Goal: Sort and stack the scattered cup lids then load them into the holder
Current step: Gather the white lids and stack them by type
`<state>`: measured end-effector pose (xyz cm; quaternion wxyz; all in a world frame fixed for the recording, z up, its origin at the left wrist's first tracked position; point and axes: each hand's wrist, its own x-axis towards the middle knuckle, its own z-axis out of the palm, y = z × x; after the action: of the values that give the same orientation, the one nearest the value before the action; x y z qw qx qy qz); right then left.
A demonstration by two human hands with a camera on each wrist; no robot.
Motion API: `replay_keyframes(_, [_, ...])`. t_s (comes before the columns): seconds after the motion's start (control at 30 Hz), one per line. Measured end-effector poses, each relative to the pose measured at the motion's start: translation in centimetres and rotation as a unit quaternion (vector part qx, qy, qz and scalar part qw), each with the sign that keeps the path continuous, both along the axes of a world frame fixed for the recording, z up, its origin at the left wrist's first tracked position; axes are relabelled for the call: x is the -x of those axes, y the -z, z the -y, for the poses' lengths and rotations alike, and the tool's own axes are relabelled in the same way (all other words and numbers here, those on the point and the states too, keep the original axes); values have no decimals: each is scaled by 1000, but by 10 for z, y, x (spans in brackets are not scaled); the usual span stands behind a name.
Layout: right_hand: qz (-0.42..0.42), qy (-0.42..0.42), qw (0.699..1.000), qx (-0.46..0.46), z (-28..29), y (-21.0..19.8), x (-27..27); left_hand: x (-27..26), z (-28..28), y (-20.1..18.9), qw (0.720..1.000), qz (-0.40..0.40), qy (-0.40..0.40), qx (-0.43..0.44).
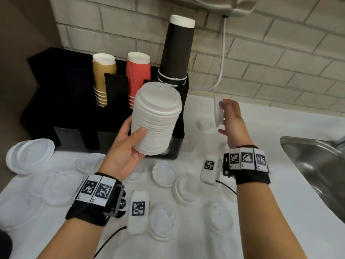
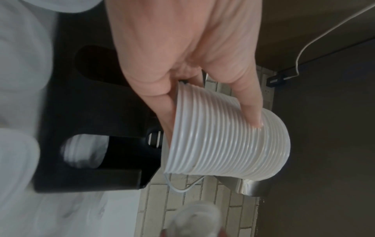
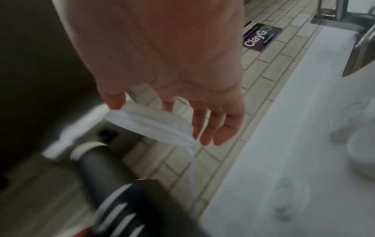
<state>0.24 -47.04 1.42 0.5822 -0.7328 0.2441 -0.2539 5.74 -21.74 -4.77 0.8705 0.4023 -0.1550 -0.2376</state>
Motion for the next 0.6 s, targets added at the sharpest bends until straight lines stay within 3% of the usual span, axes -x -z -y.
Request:
replay_keyframes(0.1, [97,-24,995,-4,-47,0,29,7,-2,8,1000,-6,-12,0])
replay_keyframes(0.27, [163,-73,984,-19,-102,-1,45,17,-8,16,1000,-8,-9,-20])
replay_keyframes(0.6, [152,-93,978,107,-139,-6,57,33,-23,22,999,-13,11,-46])
